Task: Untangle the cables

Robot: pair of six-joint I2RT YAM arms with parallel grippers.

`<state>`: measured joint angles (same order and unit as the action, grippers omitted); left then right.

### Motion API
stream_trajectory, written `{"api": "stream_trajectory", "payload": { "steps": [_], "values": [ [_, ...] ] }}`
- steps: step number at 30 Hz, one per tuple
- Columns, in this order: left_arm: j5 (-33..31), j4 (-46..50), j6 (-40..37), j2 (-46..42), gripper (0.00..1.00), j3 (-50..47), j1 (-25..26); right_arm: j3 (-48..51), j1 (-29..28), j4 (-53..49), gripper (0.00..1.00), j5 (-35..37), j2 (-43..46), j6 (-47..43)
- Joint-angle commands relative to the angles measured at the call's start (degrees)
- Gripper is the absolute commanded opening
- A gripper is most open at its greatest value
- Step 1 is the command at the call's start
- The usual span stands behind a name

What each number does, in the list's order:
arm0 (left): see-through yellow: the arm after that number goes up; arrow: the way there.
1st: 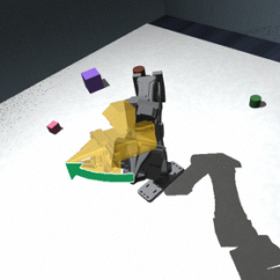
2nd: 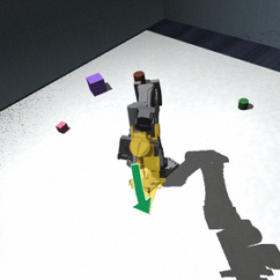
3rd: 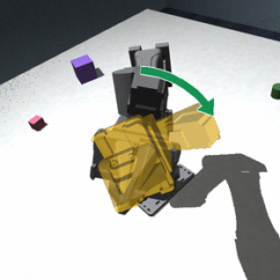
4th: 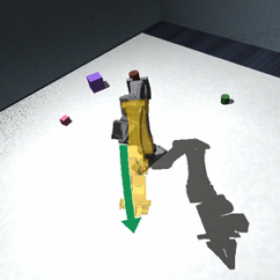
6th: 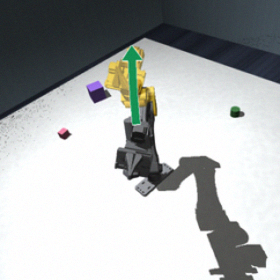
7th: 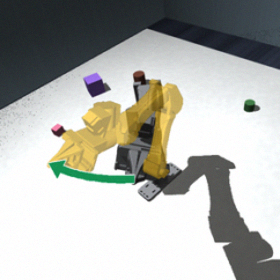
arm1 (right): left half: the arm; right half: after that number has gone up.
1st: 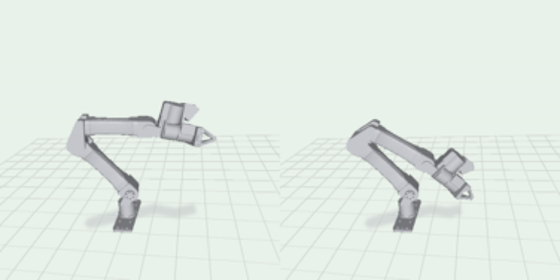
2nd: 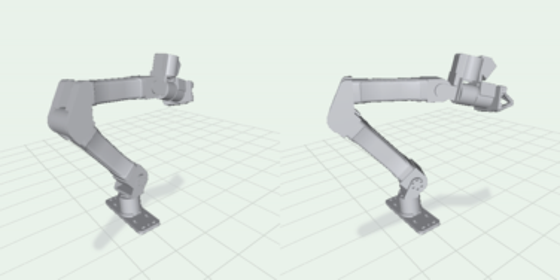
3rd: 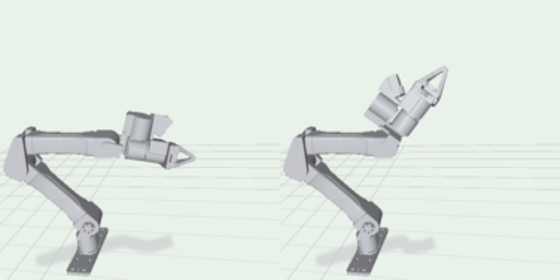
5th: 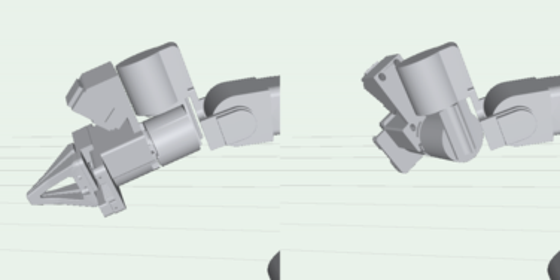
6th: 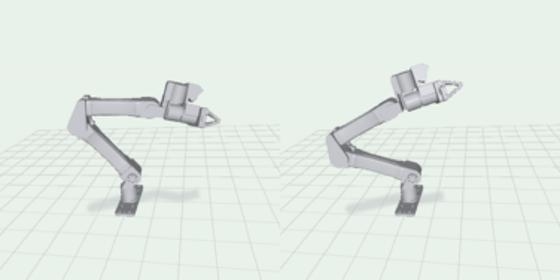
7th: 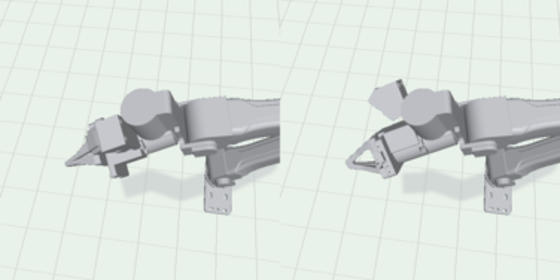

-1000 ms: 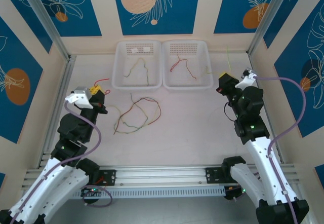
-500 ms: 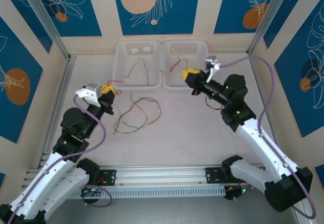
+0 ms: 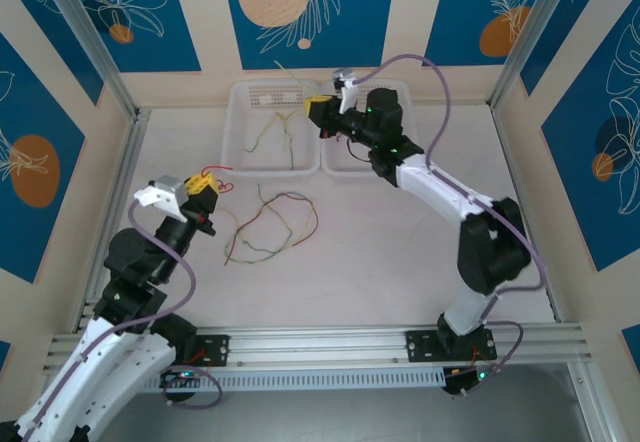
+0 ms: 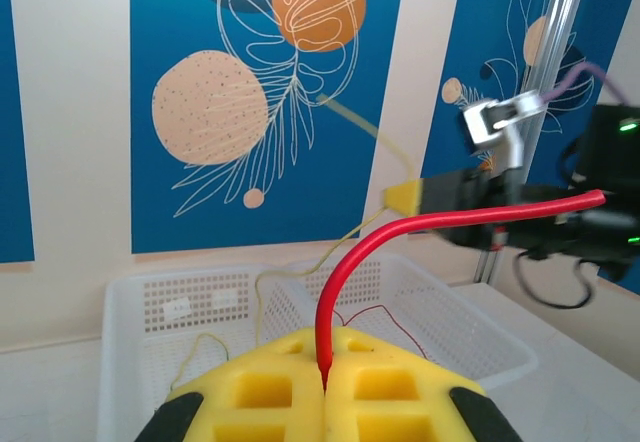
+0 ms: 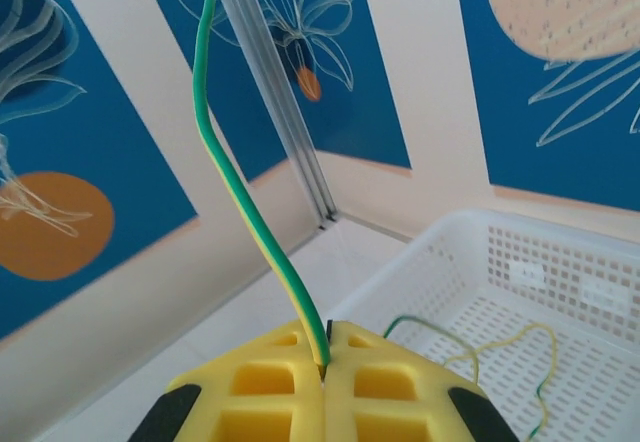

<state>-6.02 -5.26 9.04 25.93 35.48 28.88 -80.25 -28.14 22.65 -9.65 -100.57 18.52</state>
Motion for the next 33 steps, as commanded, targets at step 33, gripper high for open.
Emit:
{"api": "stream_trajectory", "payload": {
  "steps": [33],
  "values": [
    [-0.48,3.30,1.43,-4.06,0.00,-0.98,-0.58,-53.39,-6.23,-45.58,0.00,20.20,-46.22,-27.00]
  ]
}}
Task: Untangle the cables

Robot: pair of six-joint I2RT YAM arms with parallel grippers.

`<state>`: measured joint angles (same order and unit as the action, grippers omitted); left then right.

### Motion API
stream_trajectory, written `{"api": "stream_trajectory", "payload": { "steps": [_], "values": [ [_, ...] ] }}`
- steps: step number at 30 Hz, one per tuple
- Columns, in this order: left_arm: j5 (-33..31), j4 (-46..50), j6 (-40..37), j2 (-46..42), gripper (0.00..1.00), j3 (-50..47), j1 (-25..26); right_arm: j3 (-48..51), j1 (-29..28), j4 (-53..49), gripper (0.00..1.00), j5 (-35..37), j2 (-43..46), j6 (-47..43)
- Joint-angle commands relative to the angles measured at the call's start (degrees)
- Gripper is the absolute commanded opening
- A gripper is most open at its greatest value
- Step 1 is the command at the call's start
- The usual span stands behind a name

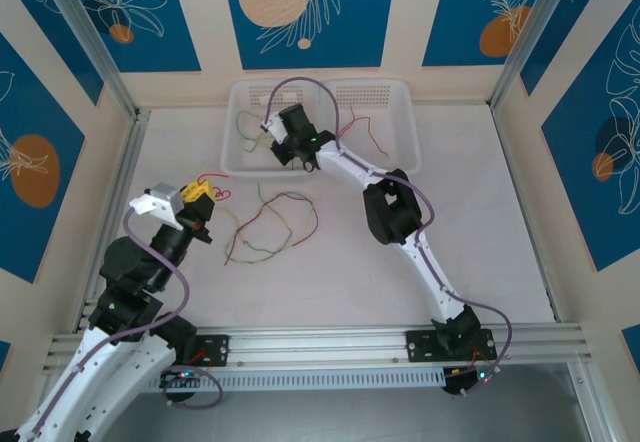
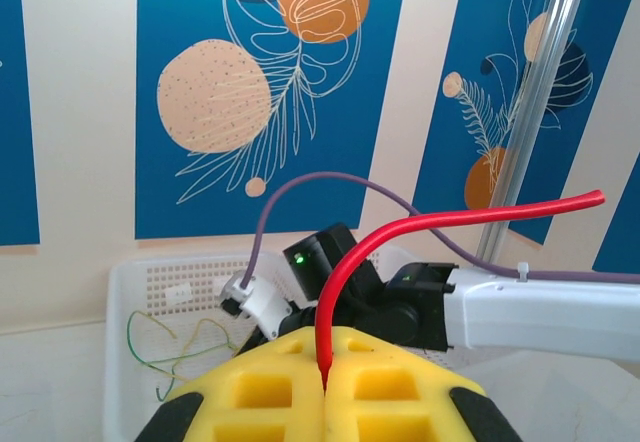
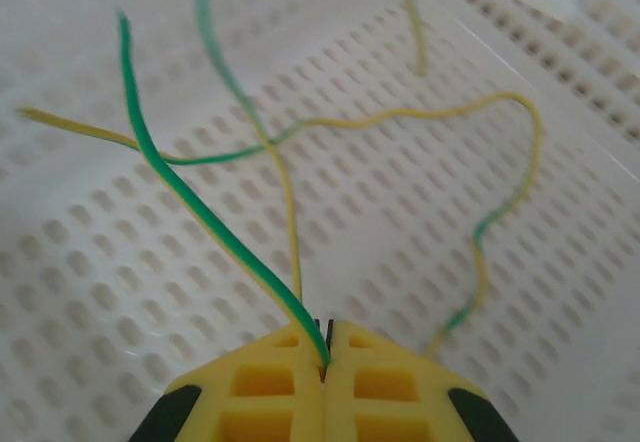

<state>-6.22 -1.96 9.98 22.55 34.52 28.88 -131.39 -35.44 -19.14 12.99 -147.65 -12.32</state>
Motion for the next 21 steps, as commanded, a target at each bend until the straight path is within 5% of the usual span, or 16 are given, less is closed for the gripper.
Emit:
{"api": "stream_trajectory", "payload": {
  "steps": [1,5,14,21],
  "values": [
    [-0.46,0.06,0.54,-0.63,0.00,-0.08,-0.59,-2.70,1.31,-4.12,0.00,-2.20,0.89,4.24],
    [-0.78,0.02,0.53,-0.73,0.00,-0.16,-0.58,-5.37,1.59,-6.39,0.00,-2.71,0.61,4.29],
    [-1.69,1.22,0.11,-1.31,0.00,-0.03,-0.58,-8.67,1.05,-8.53,0.44,-2.18,2.64,3.95],
    [-1.78,1.29,0.32,-1.22,0.00,-0.07,-0.63,-8.06,0.37,-9.52,0.56,-3.22,9.04,4.74]
  ]
}}
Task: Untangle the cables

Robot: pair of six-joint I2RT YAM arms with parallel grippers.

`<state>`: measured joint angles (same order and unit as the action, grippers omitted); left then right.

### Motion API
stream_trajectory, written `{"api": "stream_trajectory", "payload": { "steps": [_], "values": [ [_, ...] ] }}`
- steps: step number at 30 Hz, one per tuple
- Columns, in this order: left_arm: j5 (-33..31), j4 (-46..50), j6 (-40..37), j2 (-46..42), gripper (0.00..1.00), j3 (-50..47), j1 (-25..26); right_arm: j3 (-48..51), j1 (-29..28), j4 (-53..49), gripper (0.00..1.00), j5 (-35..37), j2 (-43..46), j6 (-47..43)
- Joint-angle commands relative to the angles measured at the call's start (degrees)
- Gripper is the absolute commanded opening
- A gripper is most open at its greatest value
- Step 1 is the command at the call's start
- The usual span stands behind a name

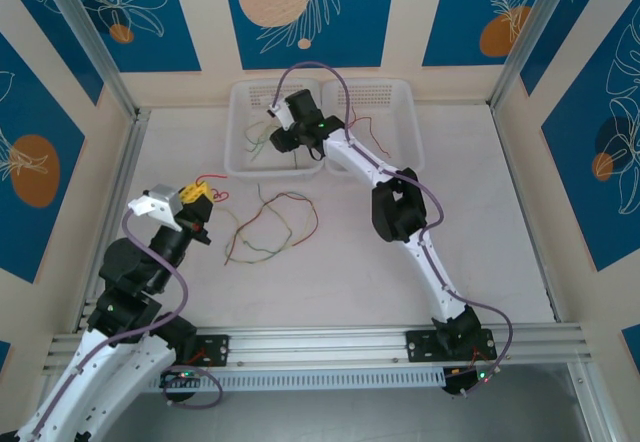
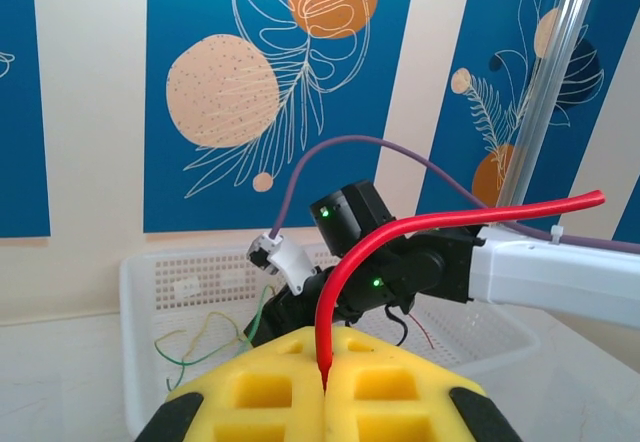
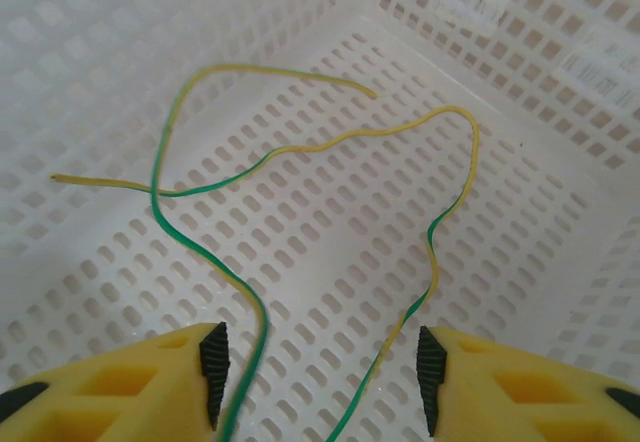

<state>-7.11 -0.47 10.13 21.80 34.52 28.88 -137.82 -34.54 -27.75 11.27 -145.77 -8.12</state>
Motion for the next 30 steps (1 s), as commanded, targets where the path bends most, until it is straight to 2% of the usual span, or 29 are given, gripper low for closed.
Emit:
{"api": "stream_trajectory", "payload": {
  "steps": [1,6,11,12,13,14,15,18,21,26,30],
  "values": [
    [-0.81,-0.23,0.15,-0.37,0.00,-0.14,-0.58,-0.94,-0.67,-0.98,0.56,-1.76,8.56,0.11],
    [-0.52,-0.58,0.12,0.15,0.00,-0.11,-0.61,5.13,-0.55,1.03,0.58,-0.23,15.00,-2.65],
    [-0.02,-0.85,0.17,1.08,0.00,-0.07,-0.58,4.73,0.22,-3.51,0.59,1.12,17.07,-5.40],
    [0.00,-0.98,0.27,1.23,0.00,-0.16,-0.58,4.88,0.40,-3.86,0.55,0.45,17.31,-5.37],
    [0.07,-1.31,0.36,1.40,0.00,-0.39,-0.58,4.99,0.73,-4.38,0.47,-1.78,17.40,-5.21],
    [0.14,-1.73,0.33,1.63,0.00,-0.59,-0.64,4.93,0.84,-5.07,0.44,-4.16,17.30,-5.15],
    [0.23,-2.22,0.46,1.83,0.00,-0.72,-0.60,4.47,0.80,-5.93,0.43,-5.88,16.83,-5.19],
    [0.50,-2.69,0.89,2.61,0.00,-0.56,-0.58,2.24,0.43,-8.31,0.44,-4.69,15.79,-3.16],
    [0.88,-2.04,0.91,2.63,0.00,-0.14,-0.58,4.01,0.84,-8.52,0.45,-7.66,17.92,0.65],
    [3.23,-1.65,0.42,3.10,0.00,0.28,-0.58,17.92,1.06,0.47,0.52,-14.11,28.67,5.71],
    [7.70,-4.59,1.88,4.82,0.00,0.86,-0.58,35.22,2.36,14.59,0.57,-25.47,40.50,13.03]
  ]
}}
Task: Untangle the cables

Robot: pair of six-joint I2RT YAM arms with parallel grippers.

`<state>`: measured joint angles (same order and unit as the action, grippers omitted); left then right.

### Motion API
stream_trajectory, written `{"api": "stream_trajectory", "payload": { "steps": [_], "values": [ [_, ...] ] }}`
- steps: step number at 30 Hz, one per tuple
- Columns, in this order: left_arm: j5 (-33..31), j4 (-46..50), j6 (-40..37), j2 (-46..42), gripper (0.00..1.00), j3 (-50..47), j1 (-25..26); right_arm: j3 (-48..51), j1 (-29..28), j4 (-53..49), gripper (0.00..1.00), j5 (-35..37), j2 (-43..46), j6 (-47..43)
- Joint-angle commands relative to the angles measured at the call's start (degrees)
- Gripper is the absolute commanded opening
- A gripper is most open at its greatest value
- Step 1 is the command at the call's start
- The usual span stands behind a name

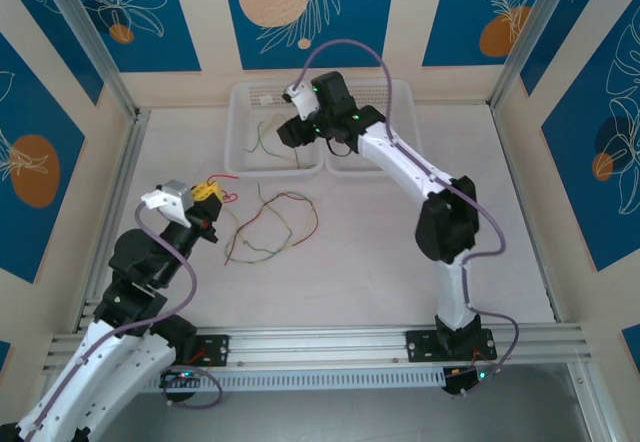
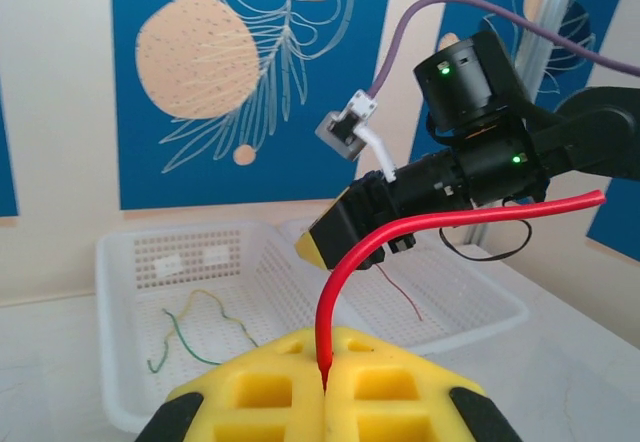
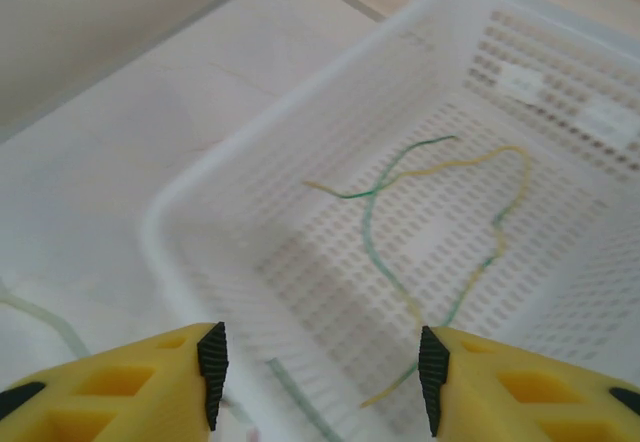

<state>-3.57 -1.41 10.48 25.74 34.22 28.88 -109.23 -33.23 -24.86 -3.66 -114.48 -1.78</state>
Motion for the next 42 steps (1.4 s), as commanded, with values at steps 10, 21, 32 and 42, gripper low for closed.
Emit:
{"api": "stream_trajectory", "payload": {
  "steps": [10,21,32,42],
  "values": [
    [21.57,-16.34,10.77,14.04,0.00,5.83,-0.67,46.70,-0.27,46.97,0.80,-32.57,32.07,12.41],
    [23.59,-22.94,13.06,20.41,0.00,5.60,-0.67,46.40,-10.16,40.14,0.76,-25.04,31.75,3.13],
    [20.72,-18.17,11.55,17.26,0.00,5.52,-0.67,44.02,-9.76,37.35,0.00,-24.06,30.36,1.92],
    [-5.96,-12.63,12.66,11.07,1.00,0.34,-0.67,44.55,-0.87,32.59,0.00,-12.56,34.10,9.05]
  ]
}}
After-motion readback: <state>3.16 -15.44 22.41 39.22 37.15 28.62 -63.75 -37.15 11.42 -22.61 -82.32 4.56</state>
